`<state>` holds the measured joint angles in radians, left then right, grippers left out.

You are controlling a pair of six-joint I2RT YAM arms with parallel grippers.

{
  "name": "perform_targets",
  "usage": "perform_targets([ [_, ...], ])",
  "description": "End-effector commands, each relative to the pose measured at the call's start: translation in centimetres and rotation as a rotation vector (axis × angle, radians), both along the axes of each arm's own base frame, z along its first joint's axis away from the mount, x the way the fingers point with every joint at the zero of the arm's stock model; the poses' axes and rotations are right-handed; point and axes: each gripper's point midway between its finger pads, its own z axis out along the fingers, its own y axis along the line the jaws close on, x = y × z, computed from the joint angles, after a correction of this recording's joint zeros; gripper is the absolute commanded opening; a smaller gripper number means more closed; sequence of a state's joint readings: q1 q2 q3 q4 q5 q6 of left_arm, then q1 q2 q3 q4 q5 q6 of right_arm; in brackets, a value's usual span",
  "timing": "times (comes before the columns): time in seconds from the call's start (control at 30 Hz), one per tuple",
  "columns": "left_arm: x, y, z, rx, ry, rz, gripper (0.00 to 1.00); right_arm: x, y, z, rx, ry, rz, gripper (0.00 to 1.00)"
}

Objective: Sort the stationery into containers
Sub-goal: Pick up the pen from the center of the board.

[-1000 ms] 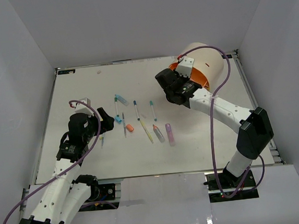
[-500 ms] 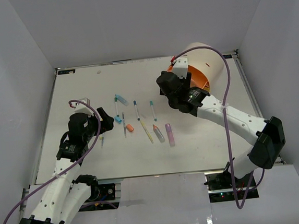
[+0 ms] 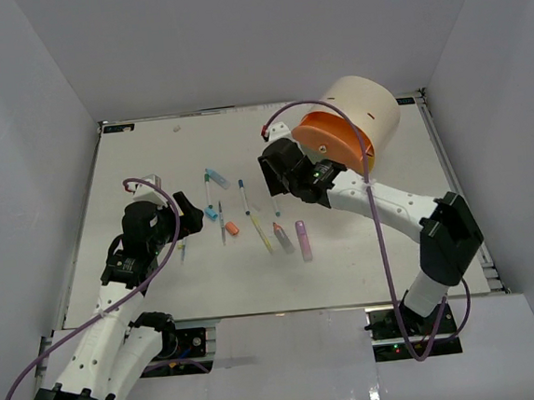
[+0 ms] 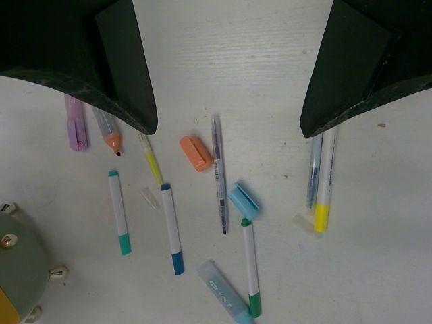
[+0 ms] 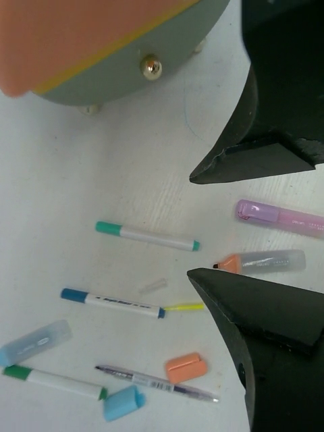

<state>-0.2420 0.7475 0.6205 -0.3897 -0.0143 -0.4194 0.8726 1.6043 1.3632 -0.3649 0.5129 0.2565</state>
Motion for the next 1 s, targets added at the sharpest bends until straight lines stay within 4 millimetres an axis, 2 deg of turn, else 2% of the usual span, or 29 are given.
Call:
perform_targets([
  [0.0,0.0,0.1,-0.2,0.001,0.003,0.002,0.98,1.4,1.0,-2.9,-0.001,0.073,0.051,0.58],
  [0.27,0.1,0.3,-0.2,0.006,0.007,0.011,0.98,2.4,2.8,-9.3,-0.057,0.205,0.103,0.57],
  [0.33,0.1,0.4,-0.3,0.005,0.012,0.012,0.98,2.7,3.0,-10.0,-0.055,0.219,0.110,0.56],
  [0.37,0.1,0.4,-0.3,0.005,0.012,0.012,0.98,2.8,3.0,-11.1,-0.067,0.238,0.107,0.56],
  [0.47,0.2,0.5,-0.3,0.005,0.013,0.017,0.98,3.3,2.9,-12.6,-0.073,0.264,0.095,0.53],
  [0.8,0.2,0.6,-0.4,0.002,0.016,0.018,0.98,4.1,3.3,-15.9,-0.092,0.307,0.090,0.49],
  [0.97,0.2,0.6,-0.4,0.002,0.017,0.017,0.98,4.6,3.1,-16.6,-0.098,0.316,0.071,0.41],
])
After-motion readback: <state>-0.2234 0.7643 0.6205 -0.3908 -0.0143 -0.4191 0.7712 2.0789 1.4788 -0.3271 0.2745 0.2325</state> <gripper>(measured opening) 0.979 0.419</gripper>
